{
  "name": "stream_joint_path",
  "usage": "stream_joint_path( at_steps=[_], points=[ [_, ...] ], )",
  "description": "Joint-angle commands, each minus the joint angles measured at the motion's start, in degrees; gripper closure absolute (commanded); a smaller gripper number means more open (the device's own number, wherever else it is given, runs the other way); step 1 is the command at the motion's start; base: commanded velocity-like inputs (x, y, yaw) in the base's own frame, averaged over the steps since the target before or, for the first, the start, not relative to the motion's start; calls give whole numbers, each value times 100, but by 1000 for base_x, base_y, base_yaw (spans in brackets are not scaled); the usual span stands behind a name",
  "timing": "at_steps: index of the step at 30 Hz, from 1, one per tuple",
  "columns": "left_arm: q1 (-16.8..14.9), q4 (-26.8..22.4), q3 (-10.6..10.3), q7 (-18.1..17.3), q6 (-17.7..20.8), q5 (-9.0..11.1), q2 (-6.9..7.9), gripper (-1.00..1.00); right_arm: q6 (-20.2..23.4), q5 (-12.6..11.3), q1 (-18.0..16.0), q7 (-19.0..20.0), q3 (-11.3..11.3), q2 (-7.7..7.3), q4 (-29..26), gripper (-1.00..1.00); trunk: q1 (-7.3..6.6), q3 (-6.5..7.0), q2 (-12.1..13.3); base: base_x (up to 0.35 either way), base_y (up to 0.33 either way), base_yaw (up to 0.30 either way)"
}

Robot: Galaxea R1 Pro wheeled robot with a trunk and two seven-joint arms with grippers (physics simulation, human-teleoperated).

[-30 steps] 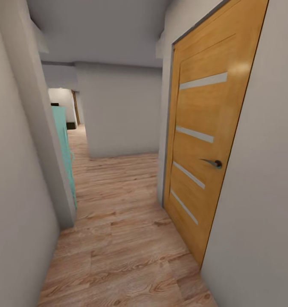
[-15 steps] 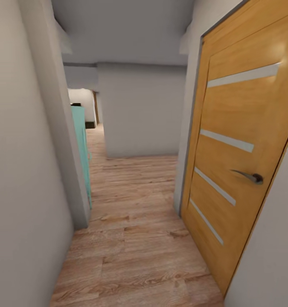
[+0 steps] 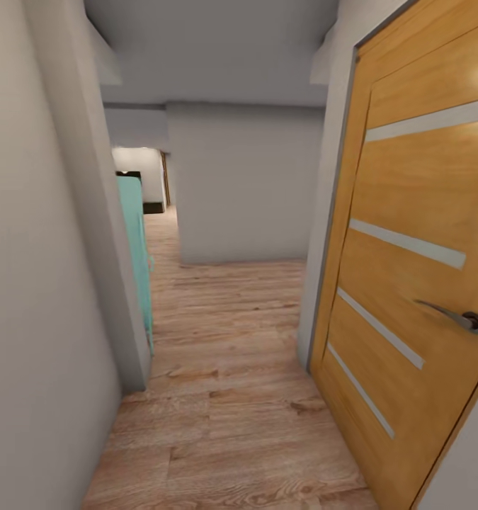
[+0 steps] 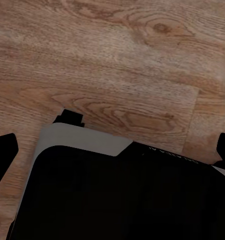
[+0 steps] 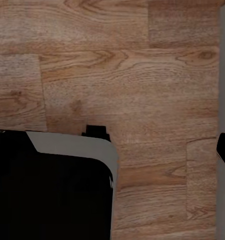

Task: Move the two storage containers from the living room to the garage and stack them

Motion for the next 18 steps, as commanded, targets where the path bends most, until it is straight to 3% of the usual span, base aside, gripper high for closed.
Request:
stream_joint_path(
  at_steps=[1,18],
  points=[
    [-5,6,42,-10,-18,9,-1,-100,-19,-20,-8,-15,45,1,18,-100,4,-7,-4,322,0,1],
    [-5,6,42,-10,-18,9,-1,-100,-39,-37,-8,-23,37,1,18,-100,4,-7,-4,322,0,0]
  ],
)
